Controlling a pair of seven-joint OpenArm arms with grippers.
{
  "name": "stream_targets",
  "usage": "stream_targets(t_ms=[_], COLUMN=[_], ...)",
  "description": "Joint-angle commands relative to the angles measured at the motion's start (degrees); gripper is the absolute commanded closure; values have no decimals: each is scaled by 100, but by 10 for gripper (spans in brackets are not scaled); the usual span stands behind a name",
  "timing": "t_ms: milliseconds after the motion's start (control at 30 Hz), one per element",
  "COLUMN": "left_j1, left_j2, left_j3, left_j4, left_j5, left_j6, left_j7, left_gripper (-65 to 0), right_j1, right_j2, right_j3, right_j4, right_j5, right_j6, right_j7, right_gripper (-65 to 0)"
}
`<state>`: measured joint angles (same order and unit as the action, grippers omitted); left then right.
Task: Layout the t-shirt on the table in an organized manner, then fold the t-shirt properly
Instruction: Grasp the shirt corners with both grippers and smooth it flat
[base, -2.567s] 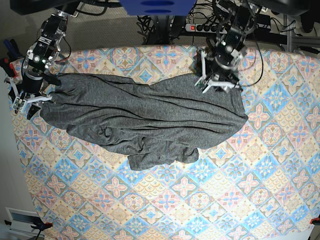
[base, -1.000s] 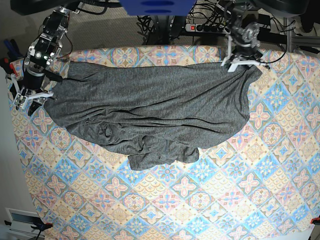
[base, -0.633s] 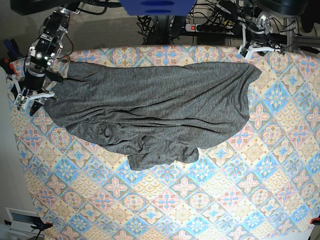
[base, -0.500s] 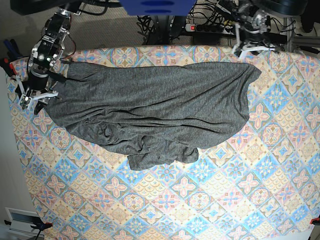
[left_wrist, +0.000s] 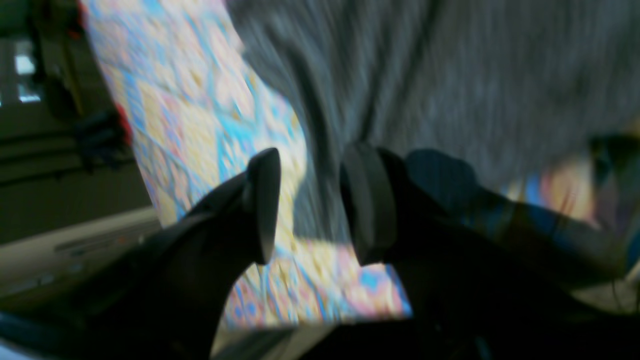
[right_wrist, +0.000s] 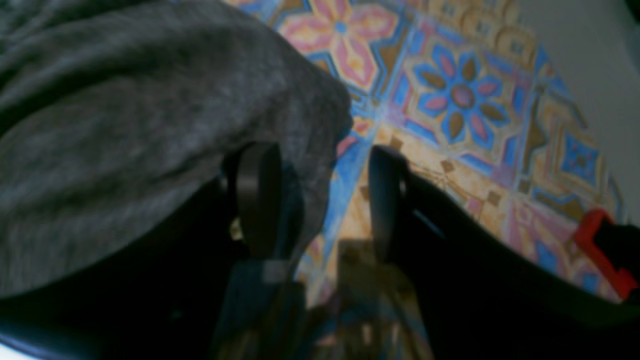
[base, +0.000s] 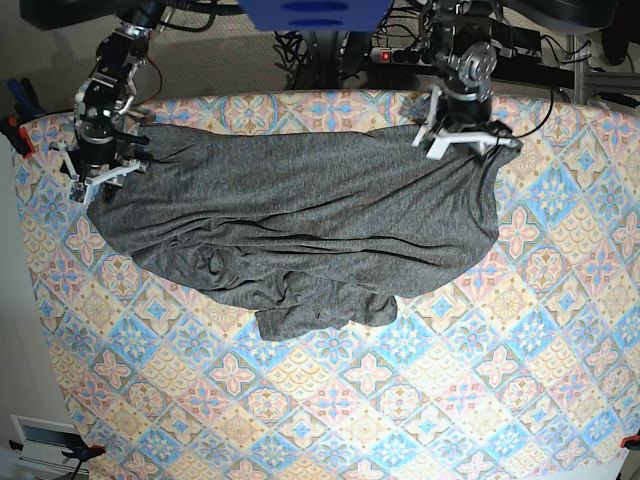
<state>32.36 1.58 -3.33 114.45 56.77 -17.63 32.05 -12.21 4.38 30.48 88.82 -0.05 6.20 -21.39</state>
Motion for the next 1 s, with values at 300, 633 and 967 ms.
stream_targets(t_ms=[300,633,967], left_j1=[-427,-682,-726], left_j2=[13,13,4], left_j3=[162,162,399], left_j4=[111,119,119], left_j5=[33,-609,-987], left_j6=[70,70,70], left_j7=[17,-19,-19], left_gripper=[-236,-236,-236], right_j1=[882,882,891], right_j2=[102,102,102], right_j3=[702,745,745], right_j4=[-42,11,-51], right_j5=[-8,1,27], right_j6=[18,616,616], right_j7=[191,-424,-705], right_gripper=[-272,-296,-338])
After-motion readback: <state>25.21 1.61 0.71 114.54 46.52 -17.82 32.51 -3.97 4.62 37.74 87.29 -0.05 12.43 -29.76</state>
